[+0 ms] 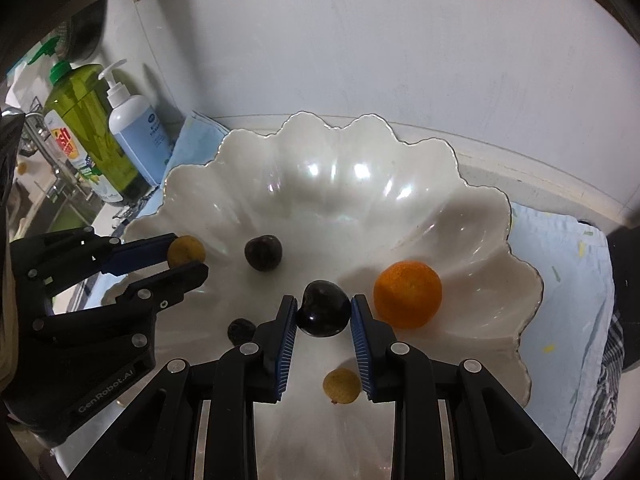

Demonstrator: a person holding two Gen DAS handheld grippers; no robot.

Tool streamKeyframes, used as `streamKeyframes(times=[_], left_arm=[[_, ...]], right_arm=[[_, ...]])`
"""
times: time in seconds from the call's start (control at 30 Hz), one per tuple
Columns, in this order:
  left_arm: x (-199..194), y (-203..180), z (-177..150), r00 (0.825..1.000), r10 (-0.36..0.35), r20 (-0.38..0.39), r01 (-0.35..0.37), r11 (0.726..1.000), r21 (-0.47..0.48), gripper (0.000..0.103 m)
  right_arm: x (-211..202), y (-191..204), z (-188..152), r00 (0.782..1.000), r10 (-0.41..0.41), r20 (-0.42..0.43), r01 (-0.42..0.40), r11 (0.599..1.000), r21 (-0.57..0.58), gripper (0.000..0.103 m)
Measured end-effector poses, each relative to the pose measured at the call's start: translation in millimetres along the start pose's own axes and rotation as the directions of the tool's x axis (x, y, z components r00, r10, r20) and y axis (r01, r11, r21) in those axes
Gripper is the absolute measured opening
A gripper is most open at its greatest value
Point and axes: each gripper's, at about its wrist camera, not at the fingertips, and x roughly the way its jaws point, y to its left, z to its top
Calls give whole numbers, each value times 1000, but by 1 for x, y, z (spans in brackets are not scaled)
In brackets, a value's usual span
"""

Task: Organize fruits
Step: 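Open the left tool dropping the brown fruit while the right tool releases the plum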

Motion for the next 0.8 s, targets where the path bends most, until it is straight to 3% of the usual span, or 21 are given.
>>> streamKeyframes(times=[0.07,0.17,0.4,0.6,0.8], left_arm=[[-3,1,1,1000,5,11,-5,1000,0,36],[-6,1,1,999,19,28,-20,1000,3,45],[-21,6,0,996,63,59,-63,998,-3,61],[-46,6,-2,988,97,117,-97,995,-7,77],[-78,3,-8,977,110,182,-113,994,2,85]], right_arm=[[0,-1,0,1000,-4,3,4,1000,8,30],[-3,-1,0,999,-25,19,25,1000,5,45],[-18,-3,-2,997,-62,54,61,998,3,47],[-36,-1,-6,992,-81,95,81,997,5,56],[-66,4,-11,981,-103,163,104,995,2,64]])
